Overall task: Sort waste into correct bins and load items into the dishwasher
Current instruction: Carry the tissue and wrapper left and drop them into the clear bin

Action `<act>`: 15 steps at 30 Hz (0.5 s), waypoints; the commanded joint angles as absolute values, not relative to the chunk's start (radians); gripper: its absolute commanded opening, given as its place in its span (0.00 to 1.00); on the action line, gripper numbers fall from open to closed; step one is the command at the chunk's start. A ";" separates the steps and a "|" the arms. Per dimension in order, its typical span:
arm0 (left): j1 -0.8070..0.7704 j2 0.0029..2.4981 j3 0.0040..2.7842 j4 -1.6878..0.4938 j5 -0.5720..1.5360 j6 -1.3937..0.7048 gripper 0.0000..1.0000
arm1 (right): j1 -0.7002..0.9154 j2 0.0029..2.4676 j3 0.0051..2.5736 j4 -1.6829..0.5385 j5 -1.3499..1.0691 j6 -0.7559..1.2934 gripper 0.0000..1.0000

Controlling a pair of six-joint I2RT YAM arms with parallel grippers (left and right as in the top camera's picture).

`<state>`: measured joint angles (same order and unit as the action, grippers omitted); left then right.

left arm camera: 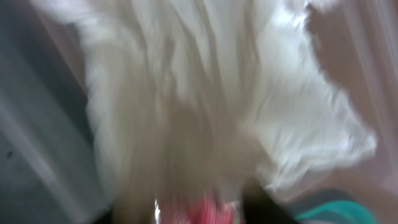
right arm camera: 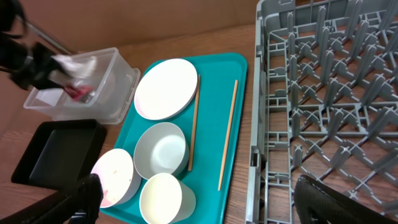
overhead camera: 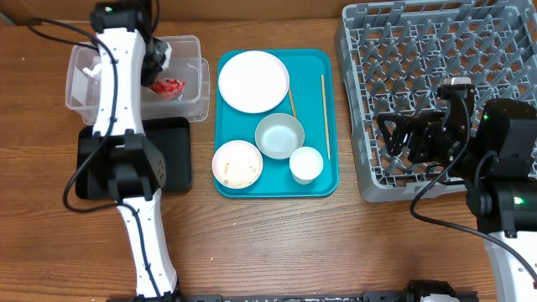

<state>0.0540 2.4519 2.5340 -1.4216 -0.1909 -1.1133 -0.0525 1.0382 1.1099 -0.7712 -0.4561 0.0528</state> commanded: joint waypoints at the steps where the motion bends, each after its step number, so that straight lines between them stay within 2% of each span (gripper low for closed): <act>1: 0.053 2.481 2.523 -1.410 -0.163 -0.992 1.00 | -0.054 1.041 1.134 -0.762 -0.462 0.054 1.00; 8: 0.054 2.404 2.632 -1.407 -0.064 -0.665 1.00 | -0.054 1.041 1.134 -0.761 -0.462 0.054 1.00; 12: 0.045 2.280 2.724 -1.503 0.025 -0.497 1.00 | -0.054 1.041 1.134 -0.762 -0.505 0.057 1.00; 15: 0.033 2.195 2.731 -1.573 0.023 -0.446 1.00 | -0.054 1.041 1.134 -0.759 -0.553 0.057 1.00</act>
